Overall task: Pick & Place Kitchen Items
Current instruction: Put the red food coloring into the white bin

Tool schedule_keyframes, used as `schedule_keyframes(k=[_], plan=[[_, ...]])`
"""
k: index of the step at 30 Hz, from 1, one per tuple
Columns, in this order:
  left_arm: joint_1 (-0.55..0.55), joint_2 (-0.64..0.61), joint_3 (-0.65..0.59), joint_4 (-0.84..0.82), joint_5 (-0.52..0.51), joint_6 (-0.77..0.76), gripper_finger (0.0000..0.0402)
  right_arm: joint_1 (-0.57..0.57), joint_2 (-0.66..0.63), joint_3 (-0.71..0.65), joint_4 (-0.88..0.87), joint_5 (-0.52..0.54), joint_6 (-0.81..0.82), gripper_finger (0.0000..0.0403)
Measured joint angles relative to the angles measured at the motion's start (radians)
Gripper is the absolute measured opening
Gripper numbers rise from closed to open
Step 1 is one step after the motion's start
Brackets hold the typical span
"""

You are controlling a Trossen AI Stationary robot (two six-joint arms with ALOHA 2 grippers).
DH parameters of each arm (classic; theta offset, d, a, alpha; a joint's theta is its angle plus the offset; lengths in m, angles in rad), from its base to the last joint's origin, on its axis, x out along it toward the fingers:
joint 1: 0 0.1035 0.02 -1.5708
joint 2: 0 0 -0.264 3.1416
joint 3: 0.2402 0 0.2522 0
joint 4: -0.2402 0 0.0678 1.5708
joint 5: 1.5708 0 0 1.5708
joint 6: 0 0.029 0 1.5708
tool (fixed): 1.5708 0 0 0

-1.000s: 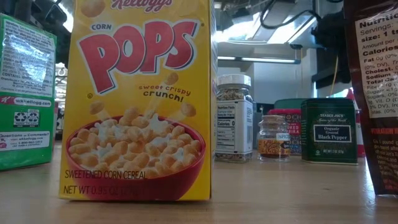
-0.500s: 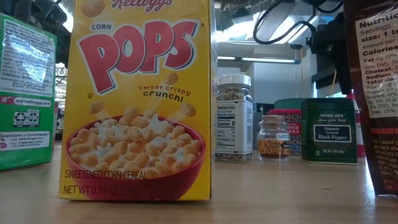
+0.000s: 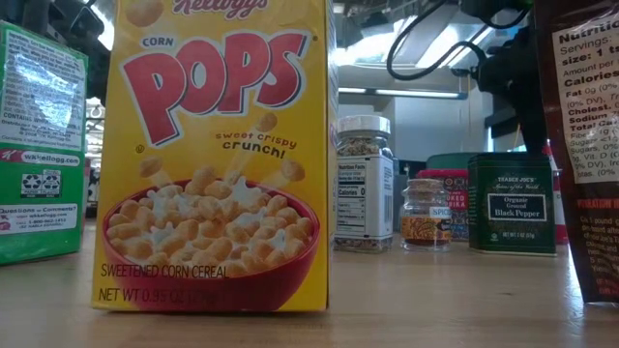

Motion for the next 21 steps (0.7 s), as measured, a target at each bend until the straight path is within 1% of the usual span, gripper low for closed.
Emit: schedule_keyframes(k=[7, 14, 21], plan=[[0.0, 0.0, 0.0, 0.0, 0.0, 0.0, 0.0008, 0.0, 0.001, 0.0, -0.016, -0.071, 0.027, 0.0257], [0.0, 0.0, 0.0, 0.0, 0.0, 0.0, 0.0012, 0.004, 0.0, -0.006, -0.007, -0.078, 0.06, 0.0257], [0.0, 0.0, 0.0, 0.0, 0.0, 0.0, 0.0011, 0.04, 0.0, -0.079, 0.027, -0.064, 0.109, 0.0257]])
